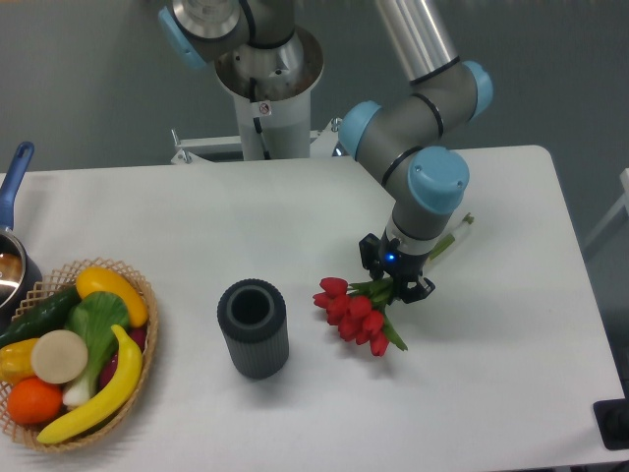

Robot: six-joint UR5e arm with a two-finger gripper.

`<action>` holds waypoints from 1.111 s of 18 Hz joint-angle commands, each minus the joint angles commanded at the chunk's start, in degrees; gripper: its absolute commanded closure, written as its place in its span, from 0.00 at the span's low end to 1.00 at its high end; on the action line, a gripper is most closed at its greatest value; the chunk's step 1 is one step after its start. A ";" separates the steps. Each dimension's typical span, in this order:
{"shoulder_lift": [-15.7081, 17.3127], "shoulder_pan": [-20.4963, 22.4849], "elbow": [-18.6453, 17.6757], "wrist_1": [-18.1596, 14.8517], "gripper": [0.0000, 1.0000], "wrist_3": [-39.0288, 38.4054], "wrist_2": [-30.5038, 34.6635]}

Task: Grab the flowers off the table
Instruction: 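Close the gripper on the tulip stems, then lift the gripped tulip bundle up off the table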

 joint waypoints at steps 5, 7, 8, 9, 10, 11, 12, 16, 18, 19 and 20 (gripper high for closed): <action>5.36 0.88 -0.09 -0.53 0.58 0.00 -8.42; 7.90 2.11 -0.26 -0.70 0.58 -0.44 -13.26; 9.22 2.46 -0.44 -0.88 0.58 -0.53 -15.98; 10.98 3.42 -0.61 -0.97 0.58 -0.70 -19.22; 12.04 4.04 -0.70 -1.05 0.58 -1.14 -21.08; 12.74 4.74 -0.70 -0.97 0.58 -1.49 -23.28; 13.45 5.27 -0.70 -0.97 0.58 -2.10 -26.00; 15.82 8.52 -0.18 -0.88 0.58 -8.16 -35.86; 16.35 9.93 0.00 -0.88 0.58 -9.49 -38.31; 16.53 10.72 0.00 -0.88 0.58 -9.93 -40.16; 16.62 11.59 0.09 -0.88 0.58 -10.37 -42.09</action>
